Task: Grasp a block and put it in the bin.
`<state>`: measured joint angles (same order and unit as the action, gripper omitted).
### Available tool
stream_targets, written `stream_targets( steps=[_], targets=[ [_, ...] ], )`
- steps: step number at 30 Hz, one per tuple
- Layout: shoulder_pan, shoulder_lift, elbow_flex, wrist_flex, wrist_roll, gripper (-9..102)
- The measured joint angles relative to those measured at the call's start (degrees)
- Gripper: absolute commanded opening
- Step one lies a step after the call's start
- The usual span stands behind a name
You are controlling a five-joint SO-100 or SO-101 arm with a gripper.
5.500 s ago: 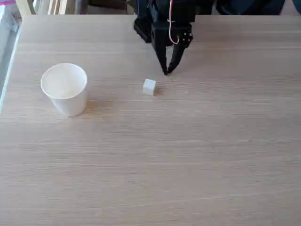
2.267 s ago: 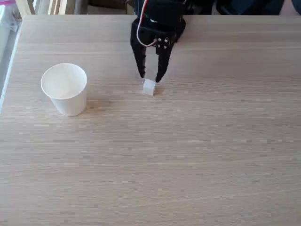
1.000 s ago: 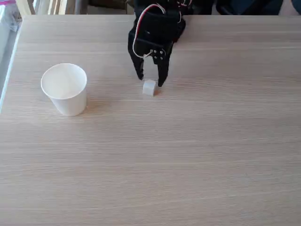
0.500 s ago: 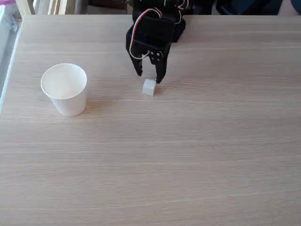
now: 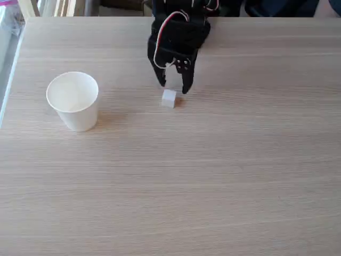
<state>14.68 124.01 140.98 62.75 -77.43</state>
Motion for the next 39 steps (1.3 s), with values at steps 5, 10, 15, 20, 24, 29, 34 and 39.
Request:
stream_targets(
  steps=[5,10,15,20,24,29,34,39],
  targets=[
    [-0.88,-0.53,0.00,-1.76,0.18,26],
    [-1.05,-1.93,0.00,-3.34,0.18,26],
    [-0.79,-2.90,0.00,-4.75,0.18,26],
    [0.53,-3.52,0.00,-6.77,-1.32,26],
    [1.85,-3.96,0.00,-7.73,-2.81,26],
    [2.46,-4.13,0.00,-9.23,-4.66,26],
    [3.96,-4.66,0.00,-11.16,-6.50,25],
    [3.87,-4.83,0.00,-12.04,-7.47,25]
  ],
)
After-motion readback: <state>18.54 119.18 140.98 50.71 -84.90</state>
